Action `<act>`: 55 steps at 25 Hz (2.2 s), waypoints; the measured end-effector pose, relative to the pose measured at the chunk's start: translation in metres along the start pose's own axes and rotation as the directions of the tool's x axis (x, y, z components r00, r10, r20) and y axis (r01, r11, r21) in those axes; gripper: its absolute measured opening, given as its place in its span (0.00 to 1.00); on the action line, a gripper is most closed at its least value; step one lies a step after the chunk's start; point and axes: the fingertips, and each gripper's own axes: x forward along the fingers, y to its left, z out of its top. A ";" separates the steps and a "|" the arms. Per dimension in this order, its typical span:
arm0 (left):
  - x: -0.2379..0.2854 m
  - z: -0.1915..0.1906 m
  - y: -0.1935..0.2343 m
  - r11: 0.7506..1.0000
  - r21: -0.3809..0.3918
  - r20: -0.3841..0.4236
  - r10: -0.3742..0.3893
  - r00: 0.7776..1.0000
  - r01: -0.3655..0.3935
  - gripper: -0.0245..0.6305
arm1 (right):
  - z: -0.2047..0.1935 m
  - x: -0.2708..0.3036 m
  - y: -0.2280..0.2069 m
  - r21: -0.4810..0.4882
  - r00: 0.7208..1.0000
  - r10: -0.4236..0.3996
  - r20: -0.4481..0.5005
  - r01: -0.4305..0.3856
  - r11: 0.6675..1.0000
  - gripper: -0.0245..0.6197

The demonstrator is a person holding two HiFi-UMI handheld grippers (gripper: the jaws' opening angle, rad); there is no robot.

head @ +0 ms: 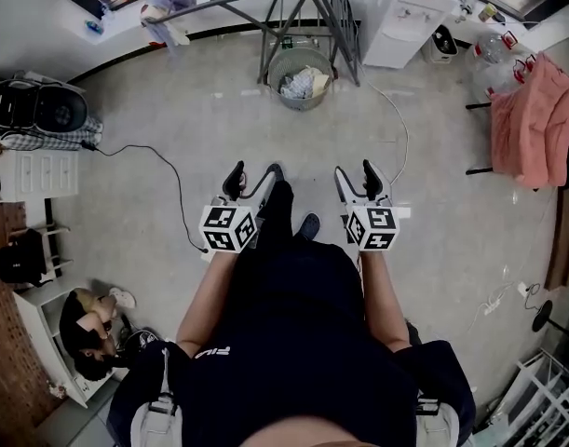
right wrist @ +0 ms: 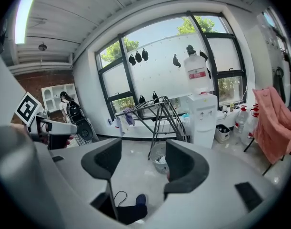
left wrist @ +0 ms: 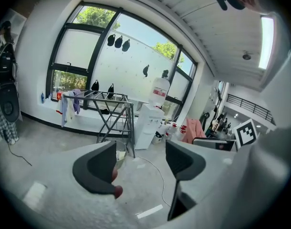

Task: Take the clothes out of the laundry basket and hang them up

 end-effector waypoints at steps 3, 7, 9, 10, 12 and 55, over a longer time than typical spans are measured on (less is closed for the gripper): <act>0.026 0.004 0.012 1.000 -0.014 -0.008 -0.007 1.000 0.007 0.52 | 0.001 0.025 -0.010 0.001 1.000 -0.002 -0.025 0.002 1.000 0.48; 0.069 0.015 0.036 0.999 -0.037 -0.017 -0.012 1.000 0.011 0.52 | 0.007 0.070 -0.020 -0.001 0.998 0.008 -0.061 -0.008 1.000 0.48; 0.090 0.023 0.053 0.999 -0.045 -0.021 -0.012 1.000 0.011 0.52 | 0.012 0.098 -0.022 -0.009 0.996 0.019 -0.082 -0.020 1.000 0.48; 0.101 0.026 0.063 0.999 -0.051 -0.028 -0.012 1.000 0.010 0.52 | 0.015 0.113 -0.022 -0.013 0.995 0.024 -0.094 -0.025 1.000 0.48; 0.124 0.032 0.086 0.998 -0.066 -0.052 -0.006 0.999 0.003 0.52 | 0.020 0.148 -0.022 -0.019 0.992 0.034 -0.119 -0.036 0.999 0.48; 0.451 -0.196 0.328 0.960 -0.247 -0.148 0.097 0.984 -0.131 0.52 | -0.338 0.802 -0.179 -0.210 0.768 0.120 -0.629 -0.316 0.925 0.46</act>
